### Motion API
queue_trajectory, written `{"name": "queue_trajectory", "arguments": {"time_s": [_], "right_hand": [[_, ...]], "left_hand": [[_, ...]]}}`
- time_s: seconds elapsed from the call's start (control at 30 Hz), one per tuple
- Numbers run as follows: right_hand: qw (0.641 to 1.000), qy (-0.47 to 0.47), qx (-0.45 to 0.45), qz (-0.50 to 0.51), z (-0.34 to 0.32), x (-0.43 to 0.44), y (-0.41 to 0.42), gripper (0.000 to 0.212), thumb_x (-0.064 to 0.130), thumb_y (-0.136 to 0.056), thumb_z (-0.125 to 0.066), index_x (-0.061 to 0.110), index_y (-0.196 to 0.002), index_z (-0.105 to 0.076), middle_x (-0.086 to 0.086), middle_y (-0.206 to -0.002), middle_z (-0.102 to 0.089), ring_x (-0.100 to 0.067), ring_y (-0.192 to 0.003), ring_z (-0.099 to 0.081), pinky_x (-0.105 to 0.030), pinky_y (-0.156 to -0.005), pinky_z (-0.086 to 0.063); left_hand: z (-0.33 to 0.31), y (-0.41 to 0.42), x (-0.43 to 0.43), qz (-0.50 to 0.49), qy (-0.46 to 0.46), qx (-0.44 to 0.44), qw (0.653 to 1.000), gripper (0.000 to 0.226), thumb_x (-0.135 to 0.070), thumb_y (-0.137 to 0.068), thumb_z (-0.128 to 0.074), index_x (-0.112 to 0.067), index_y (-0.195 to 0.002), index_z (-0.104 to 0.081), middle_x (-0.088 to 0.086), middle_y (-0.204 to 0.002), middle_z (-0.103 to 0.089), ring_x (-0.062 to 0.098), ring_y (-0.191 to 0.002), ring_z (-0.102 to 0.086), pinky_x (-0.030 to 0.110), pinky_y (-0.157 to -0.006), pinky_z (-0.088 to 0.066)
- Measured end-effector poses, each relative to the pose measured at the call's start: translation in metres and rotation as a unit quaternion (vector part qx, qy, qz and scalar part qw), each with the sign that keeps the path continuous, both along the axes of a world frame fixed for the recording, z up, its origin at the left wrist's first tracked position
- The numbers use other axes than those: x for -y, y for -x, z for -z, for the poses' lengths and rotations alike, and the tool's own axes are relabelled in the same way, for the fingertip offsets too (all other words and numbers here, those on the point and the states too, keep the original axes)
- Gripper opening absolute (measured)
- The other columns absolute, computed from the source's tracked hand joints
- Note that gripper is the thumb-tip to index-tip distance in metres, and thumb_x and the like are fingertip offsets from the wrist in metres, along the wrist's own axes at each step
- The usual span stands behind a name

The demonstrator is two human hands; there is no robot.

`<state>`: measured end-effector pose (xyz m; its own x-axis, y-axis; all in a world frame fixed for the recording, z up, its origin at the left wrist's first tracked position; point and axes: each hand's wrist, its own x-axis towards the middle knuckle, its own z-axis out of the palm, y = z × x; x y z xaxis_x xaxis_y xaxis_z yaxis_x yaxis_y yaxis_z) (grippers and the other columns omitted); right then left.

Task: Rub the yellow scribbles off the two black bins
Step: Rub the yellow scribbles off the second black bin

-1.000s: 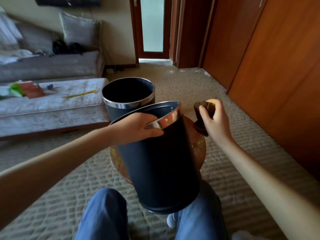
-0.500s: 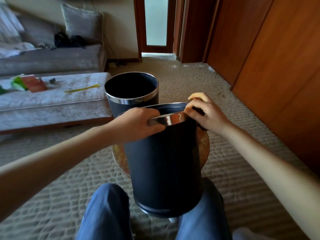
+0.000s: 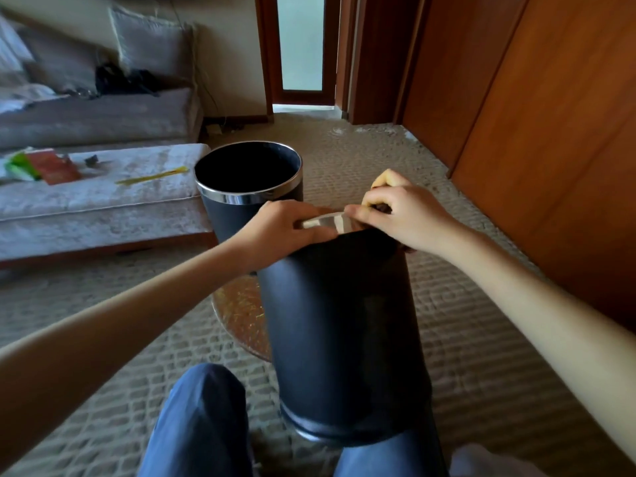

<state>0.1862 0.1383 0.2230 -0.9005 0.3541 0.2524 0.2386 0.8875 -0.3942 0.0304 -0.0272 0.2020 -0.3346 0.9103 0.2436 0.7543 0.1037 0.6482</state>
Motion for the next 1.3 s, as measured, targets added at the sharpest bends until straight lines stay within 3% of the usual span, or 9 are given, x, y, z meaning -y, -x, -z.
{"name": "queue_trajectory", "arguments": {"time_s": [0.1, 0.17, 0.37, 0.47, 0.63, 0.83, 0.97, 1.17, 1.3], "right_hand": [[0.995, 0.066, -0.079, 0.014, 0.0, -0.025, -0.005, 0.017, 0.03, -0.101, -0.05, 0.025, -0.115, -0.058, 0.002, -0.123, -0.052, -0.015, -0.113, -0.051, -0.028, -0.09, -0.039], [0.973, 0.143, -0.165, 0.07, 0.005, -0.047, -0.011, 0.034, 0.019, -0.1, -0.053, 0.021, -0.133, -0.044, 0.004, -0.127, -0.045, -0.014, -0.119, -0.046, -0.029, -0.098, -0.038], [0.911, 0.271, -0.246, 0.189, 0.042, -0.052, -0.004, 0.031, 0.022, -0.097, -0.06, 0.012, -0.127, -0.057, -0.001, -0.118, -0.059, -0.013, -0.109, -0.057, -0.013, -0.085, -0.043], [0.923, 0.21, -0.266, 0.18, 0.064, -0.035, 0.009, 0.039, 0.026, -0.096, -0.062, 0.004, -0.128, -0.061, -0.009, -0.119, -0.059, -0.008, -0.106, -0.054, -0.005, -0.087, -0.039], [0.944, 0.123, -0.244, 0.186, 0.087, -0.034, 0.012, 0.053, 0.038, -0.095, -0.044, 0.011, -0.141, -0.052, -0.007, -0.118, -0.042, -0.032, -0.115, -0.045, -0.04, -0.103, -0.04], [0.944, 0.075, -0.278, 0.162, 0.083, -0.02, -0.001, 0.043, 0.01, -0.097, -0.054, 0.005, -0.139, -0.052, -0.017, -0.126, -0.052, -0.03, -0.119, -0.048, -0.01, -0.099, -0.031], [0.969, -0.084, -0.231, 0.0, 0.112, 0.055, -0.03, 0.04, 0.013, -0.09, -0.063, 0.02, -0.129, -0.064, -0.003, -0.118, -0.065, -0.029, -0.102, -0.059, -0.049, -0.087, -0.047], [0.912, -0.278, -0.034, -0.298, 0.128, 0.107, -0.056, 0.033, 0.02, -0.096, -0.051, 0.029, -0.126, -0.061, 0.011, -0.113, -0.063, -0.017, -0.095, -0.056, -0.035, -0.078, -0.035], [0.929, -0.287, -0.186, -0.137, 0.077, 0.036, -0.006, 0.016, 0.032, -0.095, -0.065, 0.029, -0.11, -0.067, -0.004, -0.096, -0.063, -0.028, -0.087, -0.059, -0.041, -0.074, -0.04]], "left_hand": [[0.0, 0.013, -0.013, 0.006, 0.04, -0.001, 0.999, 0.028, -0.032, -0.091, -0.068, -0.01, -0.075, -0.061, -0.006, -0.06, -0.047, 0.001, -0.053, -0.045, 0.019, -0.053, -0.035], [-0.002, 0.018, -0.028, -0.01, 0.061, -0.037, 0.997, 0.028, -0.033, -0.095, -0.063, -0.006, -0.085, -0.061, -0.002, -0.068, -0.052, 0.007, -0.063, -0.052, 0.029, -0.063, -0.044], [0.008, 0.011, -0.064, -0.113, 0.007, -0.042, 0.993, 0.051, -0.056, -0.085, -0.067, -0.021, -0.061, -0.039, -0.005, -0.06, -0.041, 0.017, -0.063, -0.042, 0.035, -0.069, -0.03], [0.013, 0.013, -0.068, -0.129, -0.018, -0.028, 0.991, 0.052, -0.056, -0.083, -0.069, -0.018, -0.061, -0.04, -0.005, -0.059, -0.041, 0.014, -0.06, -0.041, 0.035, -0.07, -0.03], [0.006, 0.012, -0.076, -0.139, 0.013, -0.035, 0.99, 0.043, -0.045, -0.088, -0.065, -0.022, -0.062, -0.041, -0.007, -0.061, -0.042, 0.011, -0.065, -0.043, 0.034, -0.079, -0.03], [0.002, 0.0, -0.087, -0.142, 0.035, -0.08, 0.986, 0.052, -0.064, -0.084, -0.061, -0.022, -0.062, -0.04, -0.008, -0.063, -0.045, 0.017, -0.075, -0.047, 0.035, -0.078, -0.026], [0.003, 0.003, -0.087, -0.165, 0.027, -0.07, 0.983, 0.053, -0.063, -0.085, -0.061, -0.022, -0.061, -0.04, -0.008, -0.062, -0.042, 0.02, -0.08, -0.048, 0.034, -0.077, -0.026], [0.005, 0.008, -0.081, -0.159, 0.012, -0.066, 0.985, 0.053, -0.061, -0.085, -0.063, -0.021, -0.06, -0.039, -0.007, -0.059, -0.041, 0.02, -0.076, -0.049, 0.035, -0.077, -0.03], [0.005, 0.008, -0.079, -0.143, 0.016, -0.065, 0.987, 0.058, -0.066, -0.079, -0.063, -0.019, -0.059, -0.037, -0.005, -0.058, -0.04, 0.019, -0.073, -0.046, 0.034, -0.073, -0.031]]}}
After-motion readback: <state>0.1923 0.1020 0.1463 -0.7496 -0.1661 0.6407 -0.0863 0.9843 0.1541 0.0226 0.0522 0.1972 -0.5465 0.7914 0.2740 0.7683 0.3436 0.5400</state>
